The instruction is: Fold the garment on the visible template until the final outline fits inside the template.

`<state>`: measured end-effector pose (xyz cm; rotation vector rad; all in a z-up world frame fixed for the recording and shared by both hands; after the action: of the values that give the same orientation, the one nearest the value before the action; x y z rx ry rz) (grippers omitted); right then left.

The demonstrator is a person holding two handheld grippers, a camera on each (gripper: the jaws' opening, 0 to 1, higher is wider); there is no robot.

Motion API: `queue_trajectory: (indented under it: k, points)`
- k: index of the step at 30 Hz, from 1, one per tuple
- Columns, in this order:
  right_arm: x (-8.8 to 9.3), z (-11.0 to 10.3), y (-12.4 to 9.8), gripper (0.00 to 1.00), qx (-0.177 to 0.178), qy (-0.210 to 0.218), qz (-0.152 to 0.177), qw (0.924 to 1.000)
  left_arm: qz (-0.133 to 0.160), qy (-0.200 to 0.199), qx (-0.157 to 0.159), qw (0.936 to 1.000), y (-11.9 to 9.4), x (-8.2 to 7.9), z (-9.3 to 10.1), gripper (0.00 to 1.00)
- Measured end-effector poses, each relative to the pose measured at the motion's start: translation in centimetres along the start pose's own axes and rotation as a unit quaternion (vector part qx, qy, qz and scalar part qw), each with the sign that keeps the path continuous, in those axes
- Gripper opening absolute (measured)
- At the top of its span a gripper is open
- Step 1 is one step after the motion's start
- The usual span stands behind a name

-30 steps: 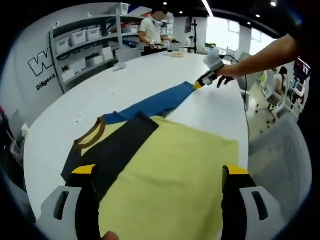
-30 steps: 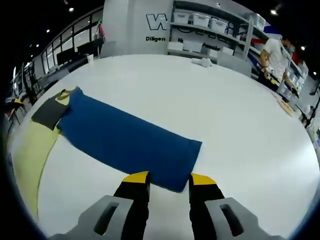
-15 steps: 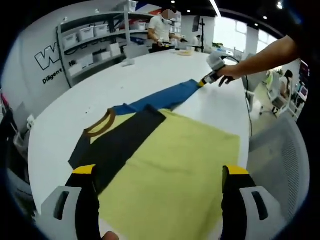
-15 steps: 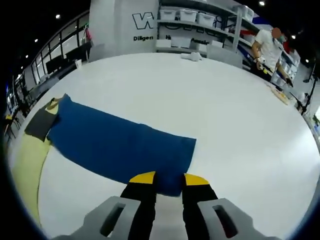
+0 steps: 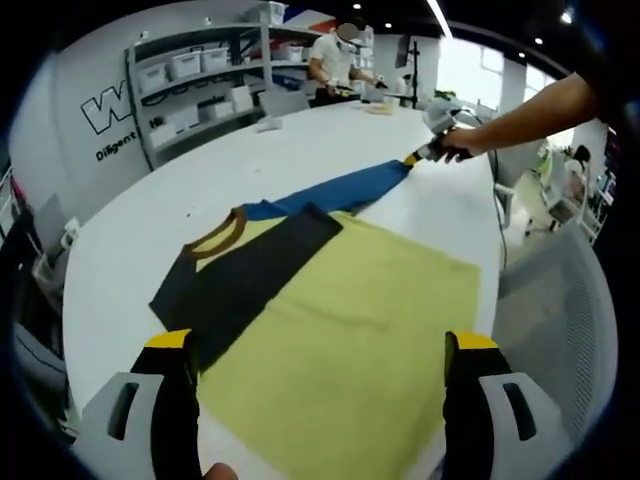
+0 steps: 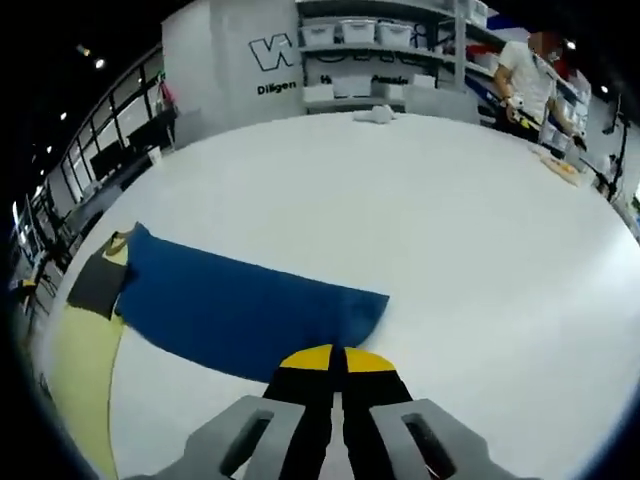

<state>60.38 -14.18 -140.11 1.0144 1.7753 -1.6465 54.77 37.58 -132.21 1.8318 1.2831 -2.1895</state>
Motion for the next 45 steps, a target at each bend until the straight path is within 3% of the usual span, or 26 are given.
queue_trajectory:
  k: [7,14,21,33,45]
  points:
    - [-1.4,-1.2,-1.1,0.00,-0.003,0.013,0.013,0.9998,0.010,-0.001,-0.001,1.0000,-0.9,0.3,-0.2,0.99]
    - [-3.1,-3.0,-1.8,0.00,-0.013,-0.001,0.027,0.9996,0.023,-0.004,-0.004,0.9997,-1.7,0.3,-0.5,0.99]
    - [-4.8,-5.2,-2.4,0.00,-0.018,-0.028,0.043,0.9985,0.027,-0.001,-0.011,0.9996,-3.1,1.0,-1.0,0.99]
    - [-6.6,-9.9,-3.7,0.00,-0.041,-0.034,0.057,0.9970,0.042,-0.002,-0.026,0.9988,-5.0,1.4,-2.8,0.99]
    - [-9.2,-13.9,-4.0,0.00,-0.063,-0.033,0.070,0.9950,0.047,-0.008,-0.008,0.9988,-5.4,2.1,-3.0,0.99]
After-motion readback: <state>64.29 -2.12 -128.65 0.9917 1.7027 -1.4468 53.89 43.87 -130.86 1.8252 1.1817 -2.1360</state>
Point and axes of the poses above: the point that each gripper's makers call its tool centre point, and the gripper's own axes: y roughly forward along the fingers, z roughly to its right, x roughly out of its underside, the point moved 2 cm from there along -y, roughly backward along the fingers, and after that the axes turned 8 degrees about z, right-handed, at the moved point
